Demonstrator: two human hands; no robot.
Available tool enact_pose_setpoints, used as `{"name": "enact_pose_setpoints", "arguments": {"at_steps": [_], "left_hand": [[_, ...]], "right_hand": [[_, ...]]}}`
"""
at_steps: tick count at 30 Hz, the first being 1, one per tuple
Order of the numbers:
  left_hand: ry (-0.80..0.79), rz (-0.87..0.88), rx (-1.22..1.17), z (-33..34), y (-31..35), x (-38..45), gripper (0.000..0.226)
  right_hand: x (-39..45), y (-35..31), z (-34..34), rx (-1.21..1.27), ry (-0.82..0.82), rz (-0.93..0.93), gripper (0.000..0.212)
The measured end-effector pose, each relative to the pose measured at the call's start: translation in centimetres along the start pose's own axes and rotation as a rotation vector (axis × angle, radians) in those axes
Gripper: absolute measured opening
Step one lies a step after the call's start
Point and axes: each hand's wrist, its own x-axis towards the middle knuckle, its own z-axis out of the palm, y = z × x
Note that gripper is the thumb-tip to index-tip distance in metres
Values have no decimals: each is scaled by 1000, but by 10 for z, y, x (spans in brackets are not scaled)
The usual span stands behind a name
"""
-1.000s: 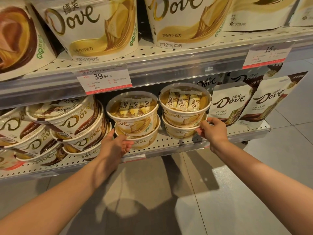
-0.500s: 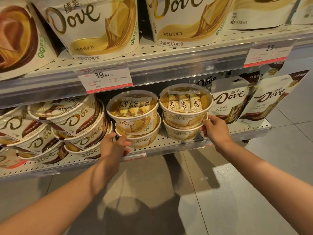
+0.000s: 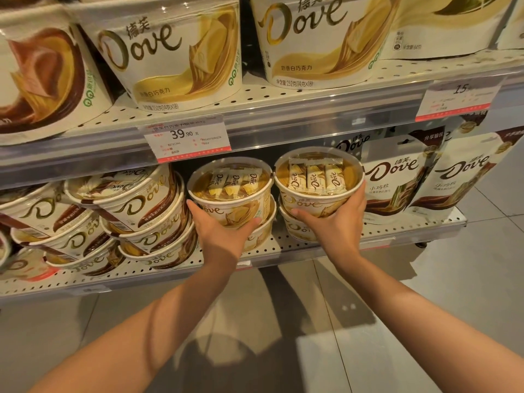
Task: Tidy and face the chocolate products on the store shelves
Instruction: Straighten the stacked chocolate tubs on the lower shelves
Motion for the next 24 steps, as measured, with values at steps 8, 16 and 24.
{"name": "enact_pose_setpoints", "arguments": {"at_steps": [8,16,24], "left_hand": [[4,-47,-22,-1,-8,20,134],[77,-43,70,12,-5,14,138],[97,2,77,10,-8,8,134]], "right_hand": [[7,5,-7,50,-27,35,118],[8,7,-8,72,-45,1,109],[4,7,-8,51,-59,-38,112]]}}
